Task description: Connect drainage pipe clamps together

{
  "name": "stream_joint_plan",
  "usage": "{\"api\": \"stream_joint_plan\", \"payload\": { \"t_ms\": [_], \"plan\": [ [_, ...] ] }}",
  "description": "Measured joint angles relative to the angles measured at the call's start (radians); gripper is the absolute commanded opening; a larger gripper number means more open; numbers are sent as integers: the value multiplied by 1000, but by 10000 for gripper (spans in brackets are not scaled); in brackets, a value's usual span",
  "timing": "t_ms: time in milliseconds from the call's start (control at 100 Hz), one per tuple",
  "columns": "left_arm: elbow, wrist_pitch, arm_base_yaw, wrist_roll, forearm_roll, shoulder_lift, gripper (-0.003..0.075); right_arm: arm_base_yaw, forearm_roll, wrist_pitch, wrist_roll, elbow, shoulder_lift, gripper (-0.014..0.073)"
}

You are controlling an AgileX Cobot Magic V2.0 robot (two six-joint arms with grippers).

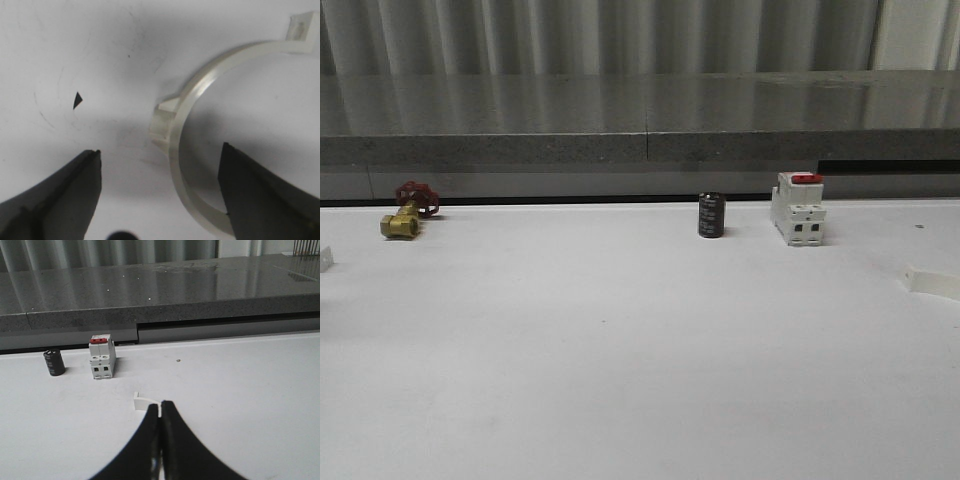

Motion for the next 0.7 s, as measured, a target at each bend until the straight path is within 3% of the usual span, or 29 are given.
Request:
{"api": "stream_joint_plan", "payload": {
  "t_ms": [480,550,700],
  "plan": [
    [-60,2,0,18,-2,88,472,0,0,0,0,0,0,-66],
    [-60,0,0,18,-2,89,395,0,0,0,0,0,0,-66],
    [-60,-12,0,18,-2,89,143,0,0,0,0,0,0,-66]
  ]
}}
